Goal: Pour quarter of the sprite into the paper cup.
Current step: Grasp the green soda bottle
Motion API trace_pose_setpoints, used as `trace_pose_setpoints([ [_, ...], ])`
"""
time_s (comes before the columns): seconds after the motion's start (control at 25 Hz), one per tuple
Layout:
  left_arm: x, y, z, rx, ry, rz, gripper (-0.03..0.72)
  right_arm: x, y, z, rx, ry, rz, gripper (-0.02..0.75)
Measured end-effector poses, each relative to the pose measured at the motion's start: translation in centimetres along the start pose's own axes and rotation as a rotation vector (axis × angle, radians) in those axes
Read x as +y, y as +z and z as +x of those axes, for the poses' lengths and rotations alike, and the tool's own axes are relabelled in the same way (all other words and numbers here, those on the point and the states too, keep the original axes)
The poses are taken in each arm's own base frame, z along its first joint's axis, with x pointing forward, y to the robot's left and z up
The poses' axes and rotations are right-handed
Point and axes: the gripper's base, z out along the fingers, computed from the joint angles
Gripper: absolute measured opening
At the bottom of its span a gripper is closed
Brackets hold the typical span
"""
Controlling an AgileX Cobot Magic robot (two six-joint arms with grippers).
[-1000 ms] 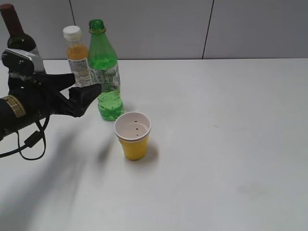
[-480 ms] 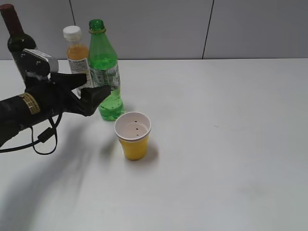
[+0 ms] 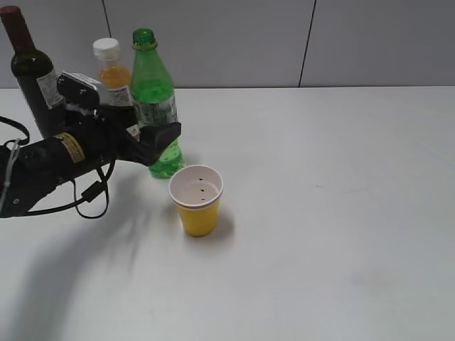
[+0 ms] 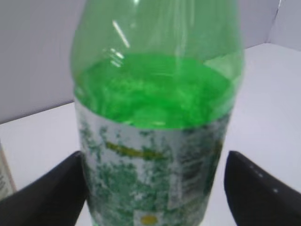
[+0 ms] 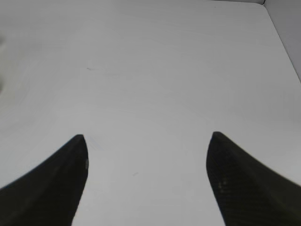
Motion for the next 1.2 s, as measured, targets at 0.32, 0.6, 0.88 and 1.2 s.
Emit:
trace_pose_setpoints([
  [0.32,0.2,2.4,0.5,-0.022,-0.008,-0.012,0.693,0.0,0.0,0.0,0.0,0.0,0.0,0.591],
  [0.6,0.4,3.1,0.4,-0.036,-0.005,-0.015,0.693,0.0,0.0,0.0,0.0,0.0,0.0,0.591],
  [0.88,0.3,3.5,1.4,-0.015,-0.011,-0.01,0.687,0.0,0.0,0.0,0.0,0.0,0.0,0.591],
  [1.2,0.2,3.7,1.2,-0.035,-0.009,-0.004,0.55,0.0,0.0,0.0,0.0,0.0,0.0,0.591],
])
